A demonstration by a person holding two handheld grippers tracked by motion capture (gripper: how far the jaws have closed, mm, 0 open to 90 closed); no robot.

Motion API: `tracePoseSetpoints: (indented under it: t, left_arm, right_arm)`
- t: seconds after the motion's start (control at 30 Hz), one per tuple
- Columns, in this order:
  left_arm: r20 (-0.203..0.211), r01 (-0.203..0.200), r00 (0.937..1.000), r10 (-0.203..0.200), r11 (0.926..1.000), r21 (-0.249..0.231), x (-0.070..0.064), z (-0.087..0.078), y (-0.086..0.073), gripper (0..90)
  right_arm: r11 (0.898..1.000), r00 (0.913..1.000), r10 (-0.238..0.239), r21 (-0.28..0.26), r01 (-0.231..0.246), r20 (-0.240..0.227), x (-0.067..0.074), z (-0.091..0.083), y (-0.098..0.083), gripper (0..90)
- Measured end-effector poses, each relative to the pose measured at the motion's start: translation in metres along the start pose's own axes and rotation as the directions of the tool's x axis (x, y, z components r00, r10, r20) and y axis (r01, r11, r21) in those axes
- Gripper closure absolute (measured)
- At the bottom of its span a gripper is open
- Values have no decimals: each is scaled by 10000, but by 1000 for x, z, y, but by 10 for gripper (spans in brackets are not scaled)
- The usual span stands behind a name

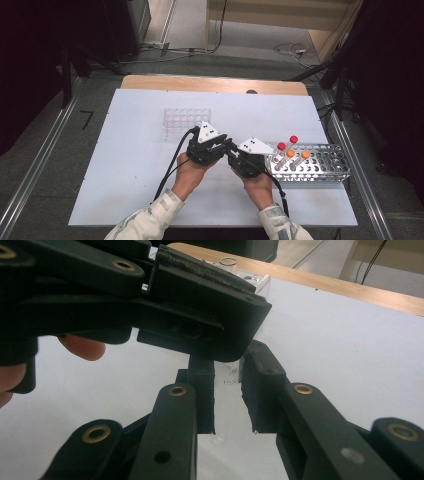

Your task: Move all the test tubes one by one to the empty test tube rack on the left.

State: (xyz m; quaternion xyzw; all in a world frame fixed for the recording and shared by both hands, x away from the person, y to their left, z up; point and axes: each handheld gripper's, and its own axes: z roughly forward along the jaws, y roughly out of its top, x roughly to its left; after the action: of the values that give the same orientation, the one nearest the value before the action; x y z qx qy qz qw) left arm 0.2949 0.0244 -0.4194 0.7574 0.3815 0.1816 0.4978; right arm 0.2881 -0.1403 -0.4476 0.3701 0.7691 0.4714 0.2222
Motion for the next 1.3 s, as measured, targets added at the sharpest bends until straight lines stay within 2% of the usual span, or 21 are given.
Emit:
tracePoseSetpoints:
  t: [0.13, 0.33, 0.6, 0.7, 1.03, 1.3]
  left_arm:
    - [-12, 35, 10000, -35, 10000, -18, 0, -1, 1, 764]
    - [-67, 51, 10000, -51, 10000, -82, 1, -3, 2, 765]
    - [-260, 203, 9994, -211, 9994, -290, 10, -11, 8, 766]
    - [-390, 232, 9989, -248, 9989, -410, 15, -16, 12, 766]
    - [-965, 266, 9948, -330, 9974, -673, 33, -33, 29, 765]
    - [-1602, 392, 9857, -514, 9961, -785, 52, -39, 37, 765]
  right_arm:
    - [10000, 10000, 57, -21, -57, -40, 0, -1, 0, 720]
    - [9999, 9988, 131, -16, -132, -473, -2, -3, 1, 584]
    - [9999, 9976, -27, 103, 34, -686, -3, -13, 2, 491]
    - [9996, 9970, -220, 169, 233, -746, -3, -19, 1, 469]
    - [9982, 9947, -439, 360, 474, -927, -6, -41, -12, 464]
    - [9978, 9943, -480, 410, 521, -950, -11, -54, -19, 440]
